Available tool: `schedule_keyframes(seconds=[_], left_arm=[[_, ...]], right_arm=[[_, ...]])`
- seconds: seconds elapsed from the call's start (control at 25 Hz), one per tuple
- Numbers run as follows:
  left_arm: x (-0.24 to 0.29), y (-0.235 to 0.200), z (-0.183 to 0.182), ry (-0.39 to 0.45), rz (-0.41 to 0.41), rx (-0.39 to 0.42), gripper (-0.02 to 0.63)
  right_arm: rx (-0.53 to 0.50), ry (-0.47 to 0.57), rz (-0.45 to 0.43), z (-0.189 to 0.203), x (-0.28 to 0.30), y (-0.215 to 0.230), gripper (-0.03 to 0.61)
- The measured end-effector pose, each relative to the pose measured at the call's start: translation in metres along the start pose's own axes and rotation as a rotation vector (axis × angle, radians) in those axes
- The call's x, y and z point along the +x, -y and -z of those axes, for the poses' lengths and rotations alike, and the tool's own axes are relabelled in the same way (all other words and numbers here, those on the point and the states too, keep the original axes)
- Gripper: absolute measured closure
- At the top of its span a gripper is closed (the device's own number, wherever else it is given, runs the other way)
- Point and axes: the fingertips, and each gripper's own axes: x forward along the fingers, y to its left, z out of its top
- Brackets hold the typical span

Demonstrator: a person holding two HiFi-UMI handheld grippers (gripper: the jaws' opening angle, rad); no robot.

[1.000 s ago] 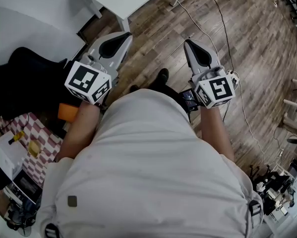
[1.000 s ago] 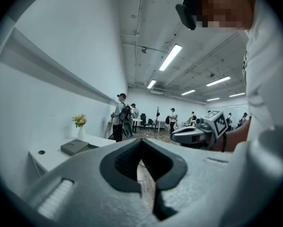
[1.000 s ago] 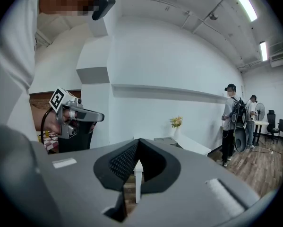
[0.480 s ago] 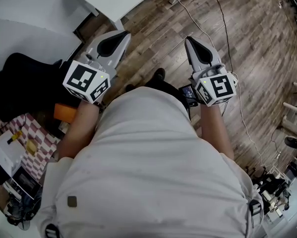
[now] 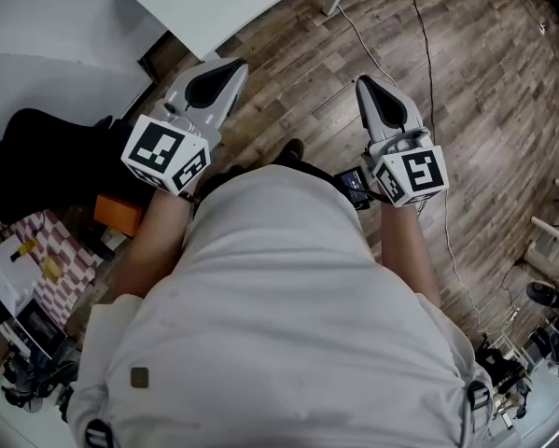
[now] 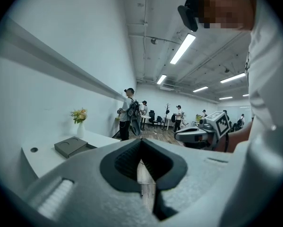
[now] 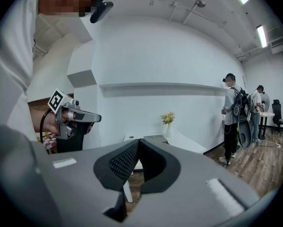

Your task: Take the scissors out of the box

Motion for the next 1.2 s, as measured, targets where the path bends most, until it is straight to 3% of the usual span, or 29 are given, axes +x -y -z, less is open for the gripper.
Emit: schedule_keyframes(seconds=[0.52,1.2], left_arm=[[0.034,-0.036,-0.003,-0.002,-0.091,-0.024,0.609],[0.048,-0.18,-0.033,-0.01,0.012,-0.023,0.609]], right_arm=[[0.021,-0.002,-0.095,-0.001,0.052,0.036,0.569],[0.008,-0.017,-0.045,-0.048,0.191,0.025,0.568]])
